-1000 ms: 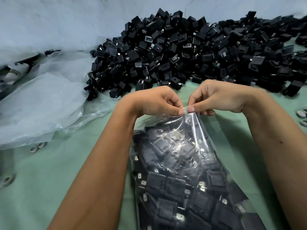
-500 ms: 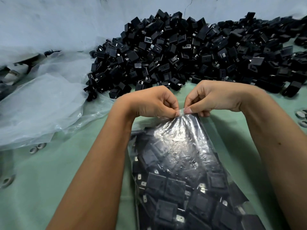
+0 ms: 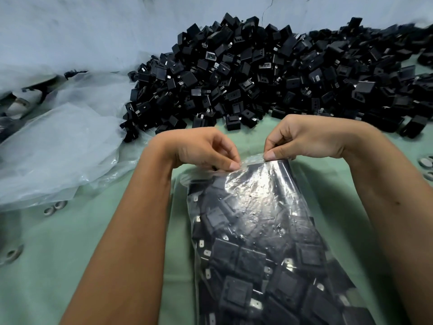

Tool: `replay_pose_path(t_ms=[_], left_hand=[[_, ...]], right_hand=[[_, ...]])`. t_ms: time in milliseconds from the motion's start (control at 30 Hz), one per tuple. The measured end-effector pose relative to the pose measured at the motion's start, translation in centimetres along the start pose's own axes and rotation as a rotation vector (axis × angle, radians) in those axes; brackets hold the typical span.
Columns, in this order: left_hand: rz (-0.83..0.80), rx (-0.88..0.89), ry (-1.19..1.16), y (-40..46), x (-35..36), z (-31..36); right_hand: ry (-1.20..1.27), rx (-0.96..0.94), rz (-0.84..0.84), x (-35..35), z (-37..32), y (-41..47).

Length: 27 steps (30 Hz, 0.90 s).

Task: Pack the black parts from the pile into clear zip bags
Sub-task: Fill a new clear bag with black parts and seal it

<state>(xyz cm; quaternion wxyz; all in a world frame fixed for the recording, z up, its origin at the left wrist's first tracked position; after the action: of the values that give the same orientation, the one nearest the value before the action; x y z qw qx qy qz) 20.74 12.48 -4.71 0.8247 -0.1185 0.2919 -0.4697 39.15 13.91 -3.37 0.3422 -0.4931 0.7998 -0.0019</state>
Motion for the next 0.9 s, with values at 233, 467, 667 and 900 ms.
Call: replay_pose_path(t_ms=[233,467,667,900], left_hand=[[-0.041,0.024,-0.024,0.0,0.3,-0.1],[-0.036,-0.022,0.026,-0.1,0.6,0.4],[0.090,0.000,0.063,0.5,0.6,1.4],[0.099,0.067,0.048,1.3,1.3,2.0]], right_hand=[[-0.007,0.049,-0.031,0.2,-0.2,0.4],[-0.006,0.044,-0.008,0.6,-0.7,1.0],[-0.081,0.028,-0.001,0.8,-1.1,1.2],[-0.103,0.021,0.011,0.8,-1.0,1.2]])
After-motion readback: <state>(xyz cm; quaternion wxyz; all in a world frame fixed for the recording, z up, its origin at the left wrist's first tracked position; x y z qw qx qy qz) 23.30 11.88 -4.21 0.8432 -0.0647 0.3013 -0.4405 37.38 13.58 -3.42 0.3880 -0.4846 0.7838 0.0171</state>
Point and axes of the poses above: each hand's wrist, its own y-axis towards the middle knuckle, its own x-axis out of the palm, z = x × y, the point moved 6 cm from there along y, towards the middle knuckle, and after that the axes turned 13 degrees about -z, right-handed, at the moved point
